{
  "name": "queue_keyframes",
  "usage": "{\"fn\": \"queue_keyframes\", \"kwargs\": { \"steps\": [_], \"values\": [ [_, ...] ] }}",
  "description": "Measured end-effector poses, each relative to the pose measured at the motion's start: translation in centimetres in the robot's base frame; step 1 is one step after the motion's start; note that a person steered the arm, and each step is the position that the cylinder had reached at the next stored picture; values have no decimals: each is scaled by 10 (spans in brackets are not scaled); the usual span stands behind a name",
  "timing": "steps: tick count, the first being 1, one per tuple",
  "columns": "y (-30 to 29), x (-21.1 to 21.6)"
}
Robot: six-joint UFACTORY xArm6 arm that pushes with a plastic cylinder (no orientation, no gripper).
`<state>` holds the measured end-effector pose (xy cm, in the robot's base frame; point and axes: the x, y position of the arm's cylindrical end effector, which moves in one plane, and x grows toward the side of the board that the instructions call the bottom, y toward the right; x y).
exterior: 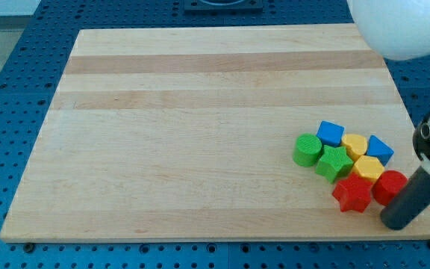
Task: Push the red circle along with the blue triangle up a bit
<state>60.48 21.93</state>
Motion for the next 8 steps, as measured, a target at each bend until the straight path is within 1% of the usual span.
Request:
{"fn": "queue_keyframes", "kwargs": {
  "steps": [2,5,6,8],
  "values": [
    [5,-41],
    [70,-42],
    [66,-49],
    [22,-49]
  ]
}}
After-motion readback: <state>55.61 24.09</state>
